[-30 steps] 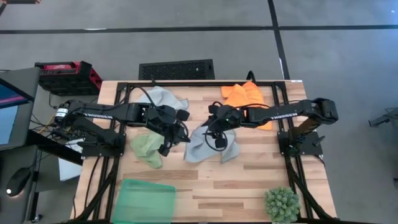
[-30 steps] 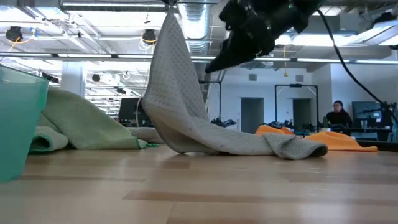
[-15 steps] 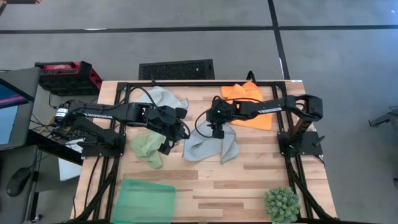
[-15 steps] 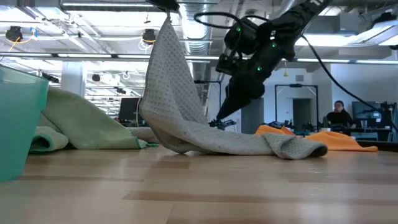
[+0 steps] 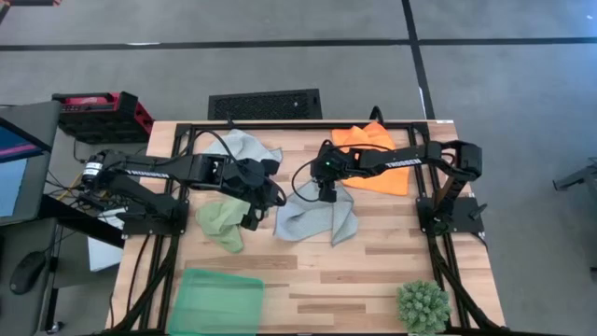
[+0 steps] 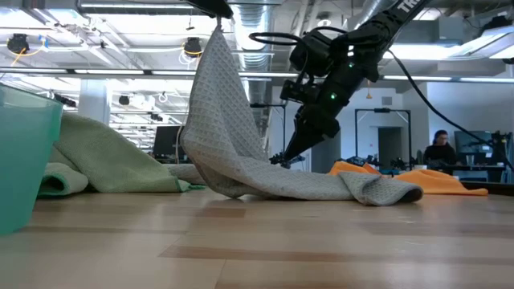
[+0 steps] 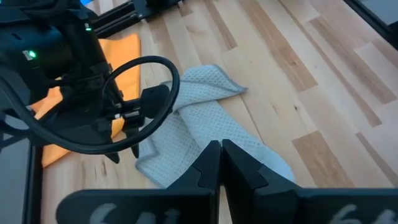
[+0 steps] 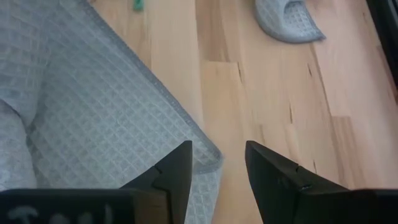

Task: Fold microfiber towels
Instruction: Fold the bottom gray microfiber cloth

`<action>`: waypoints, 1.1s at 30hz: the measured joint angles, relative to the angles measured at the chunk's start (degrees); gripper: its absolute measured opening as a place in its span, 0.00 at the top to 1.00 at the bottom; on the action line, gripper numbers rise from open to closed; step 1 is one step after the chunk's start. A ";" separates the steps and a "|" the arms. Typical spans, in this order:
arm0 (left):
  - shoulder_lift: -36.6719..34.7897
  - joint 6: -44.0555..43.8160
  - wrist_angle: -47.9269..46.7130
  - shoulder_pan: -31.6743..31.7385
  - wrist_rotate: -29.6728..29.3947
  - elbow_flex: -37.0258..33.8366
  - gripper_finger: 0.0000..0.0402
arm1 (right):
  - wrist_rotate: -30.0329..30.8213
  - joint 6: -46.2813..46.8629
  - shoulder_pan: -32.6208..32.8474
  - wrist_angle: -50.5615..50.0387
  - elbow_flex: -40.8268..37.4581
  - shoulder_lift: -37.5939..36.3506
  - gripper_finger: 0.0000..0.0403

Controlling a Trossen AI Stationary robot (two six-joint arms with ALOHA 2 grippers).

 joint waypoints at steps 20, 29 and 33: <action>0.01 -2.36 -0.96 0.00 0.00 0.00 1.00 | -2.15 1.17 2.32 -0.17 0.03 2.50 0.58; 0.02 -2.28 -1.06 0.00 0.00 -0.02 1.00 | -0.17 0.46 3.85 -0.66 -0.02 5.33 0.58; 0.02 -2.28 -1.08 0.00 0.00 -0.02 1.00 | 3.29 0.46 3.85 -1.48 -0.02 5.33 0.58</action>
